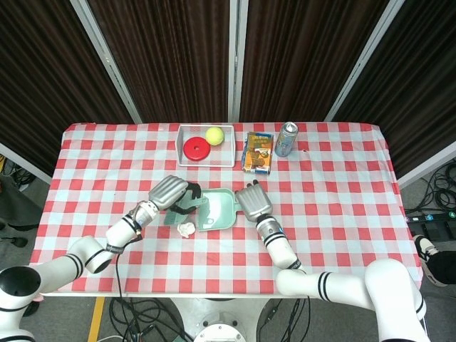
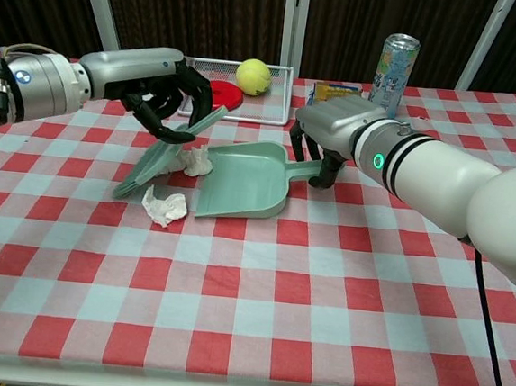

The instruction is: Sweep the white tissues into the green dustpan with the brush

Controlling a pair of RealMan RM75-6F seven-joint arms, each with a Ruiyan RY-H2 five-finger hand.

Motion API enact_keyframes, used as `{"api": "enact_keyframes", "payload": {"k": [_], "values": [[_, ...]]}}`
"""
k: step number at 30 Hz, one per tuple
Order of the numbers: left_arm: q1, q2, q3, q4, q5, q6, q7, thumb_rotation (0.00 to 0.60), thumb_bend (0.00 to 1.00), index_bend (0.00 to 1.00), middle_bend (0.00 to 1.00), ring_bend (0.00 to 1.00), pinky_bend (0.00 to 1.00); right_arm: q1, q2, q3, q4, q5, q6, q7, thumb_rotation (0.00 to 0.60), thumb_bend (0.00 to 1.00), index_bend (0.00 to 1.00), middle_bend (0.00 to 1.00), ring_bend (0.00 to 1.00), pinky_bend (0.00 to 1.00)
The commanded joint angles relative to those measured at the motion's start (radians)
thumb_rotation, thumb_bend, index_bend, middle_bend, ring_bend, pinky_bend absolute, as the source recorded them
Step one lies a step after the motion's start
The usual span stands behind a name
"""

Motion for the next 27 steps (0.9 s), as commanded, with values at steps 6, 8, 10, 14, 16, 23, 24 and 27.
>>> {"api": "enact_keyframes", "payload": {"k": [6, 8, 10, 14, 16, 23, 24, 27], "values": [[-0.034, 0.008, -0.009, -0.073, 0.017, 0.030, -0.068, 0.600, 0.42, 0.54, 0.56, 0.73, 0.86, 0.004, -0.009, -0.008, 0.025, -0.037, -0.027, 0.049, 0.600, 0.36, 0.70, 0.60, 0.34, 0.25], [-0.034, 0.015, -0.012, -0.082, 0.020, 0.049, -0.052, 0.600, 0.43, 0.54, 0.56, 0.73, 0.86, 0.007, -0.010, -0.011, 0.036, -0.051, -0.038, 0.062, 0.600, 0.36, 0.70, 0.60, 0.34, 0.25], [-0.025, 0.024, -0.017, -0.096, 0.011, 0.066, -0.032, 0.600, 0.43, 0.54, 0.56, 0.73, 0.86, 0.009, -0.010, -0.015, 0.044, -0.063, -0.048, 0.070, 0.600, 0.36, 0.70, 0.60, 0.34, 0.25], [0.020, 0.068, -0.021, -0.155, -0.031, 0.097, 0.015, 0.600, 0.43, 0.54, 0.56, 0.73, 0.86, 0.011, 0.000, -0.027, 0.054, -0.088, -0.063, 0.083, 0.600, 0.36, 0.70, 0.60, 0.34, 0.25], [0.044, 0.093, -0.013, -0.189, -0.047, 0.104, 0.044, 0.600, 0.43, 0.54, 0.56, 0.73, 0.86, 0.011, 0.006, -0.031, 0.053, -0.097, -0.067, 0.088, 0.600, 0.36, 0.70, 0.60, 0.34, 0.24], [0.146, 0.162, 0.020, -0.342, -0.124, 0.133, 0.158, 0.600, 0.43, 0.54, 0.56, 0.73, 0.86, 0.009, 0.029, -0.052, 0.038, -0.125, -0.078, 0.096, 0.600, 0.36, 0.71, 0.60, 0.34, 0.24], [0.158, 0.164, 0.022, -0.359, -0.135, 0.138, 0.176, 0.600, 0.43, 0.54, 0.56, 0.73, 0.86, 0.009, 0.032, -0.055, 0.035, -0.128, -0.080, 0.096, 0.600, 0.36, 0.71, 0.60, 0.34, 0.24], [0.190, 0.159, 0.024, -0.402, -0.170, 0.151, 0.235, 0.600, 0.43, 0.54, 0.56, 0.73, 0.86, 0.010, 0.039, -0.062, 0.029, -0.133, -0.085, 0.094, 0.600, 0.36, 0.71, 0.60, 0.34, 0.24]]}}
